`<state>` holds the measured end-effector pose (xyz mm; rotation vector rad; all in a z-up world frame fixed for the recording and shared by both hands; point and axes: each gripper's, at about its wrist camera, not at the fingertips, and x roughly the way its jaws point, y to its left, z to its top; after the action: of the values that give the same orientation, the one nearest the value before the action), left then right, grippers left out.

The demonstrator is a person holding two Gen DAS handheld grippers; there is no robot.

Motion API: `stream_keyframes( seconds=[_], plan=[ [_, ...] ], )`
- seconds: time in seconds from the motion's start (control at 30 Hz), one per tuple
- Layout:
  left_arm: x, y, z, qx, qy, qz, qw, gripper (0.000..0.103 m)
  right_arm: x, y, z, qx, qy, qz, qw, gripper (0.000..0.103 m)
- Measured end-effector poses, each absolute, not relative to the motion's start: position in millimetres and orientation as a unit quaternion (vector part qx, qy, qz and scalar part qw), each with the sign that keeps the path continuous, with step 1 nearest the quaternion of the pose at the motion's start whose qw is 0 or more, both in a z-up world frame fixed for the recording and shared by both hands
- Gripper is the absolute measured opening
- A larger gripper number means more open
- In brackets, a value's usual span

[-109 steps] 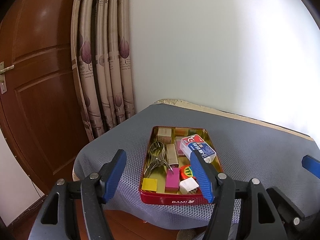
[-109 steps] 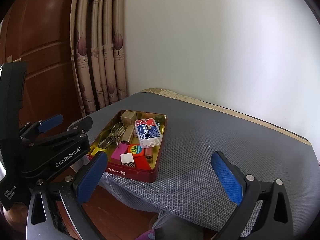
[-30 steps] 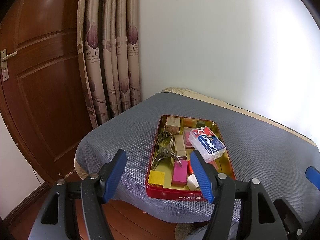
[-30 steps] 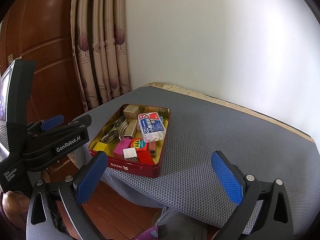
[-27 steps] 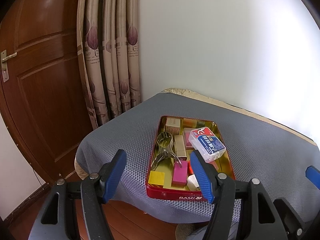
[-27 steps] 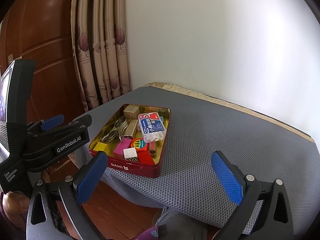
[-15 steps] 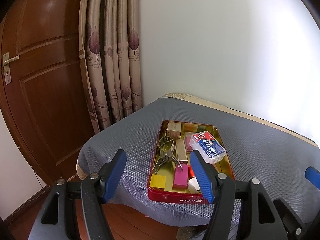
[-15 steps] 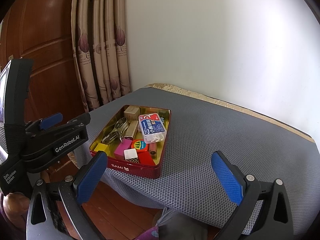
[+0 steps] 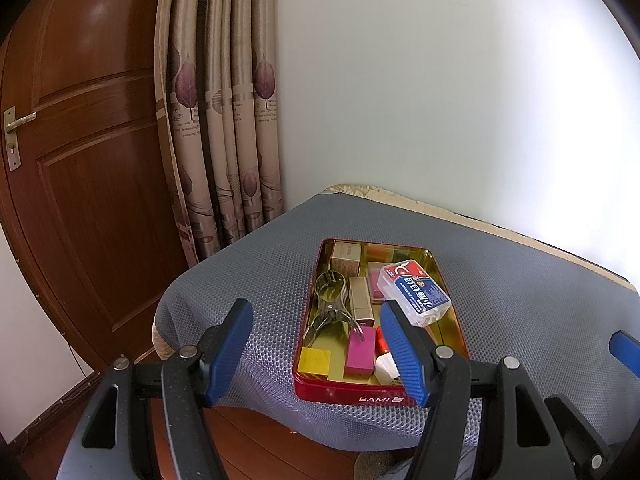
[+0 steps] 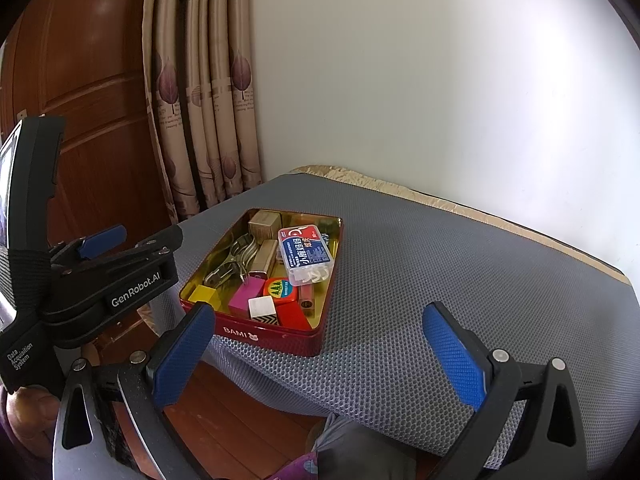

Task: Organize rigid objects

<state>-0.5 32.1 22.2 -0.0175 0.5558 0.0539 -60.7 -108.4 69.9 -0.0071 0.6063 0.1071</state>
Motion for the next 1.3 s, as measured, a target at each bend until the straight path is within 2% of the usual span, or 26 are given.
stream_keyframes(
  seconds=[1.3],
  plan=[
    [2.0,29.5,18.6,0.001,0.284,0.02,0.959,0.068,-61.0,-109.9,63.9,0.001,0.303,0.054,0.951,0.103]
  ],
)
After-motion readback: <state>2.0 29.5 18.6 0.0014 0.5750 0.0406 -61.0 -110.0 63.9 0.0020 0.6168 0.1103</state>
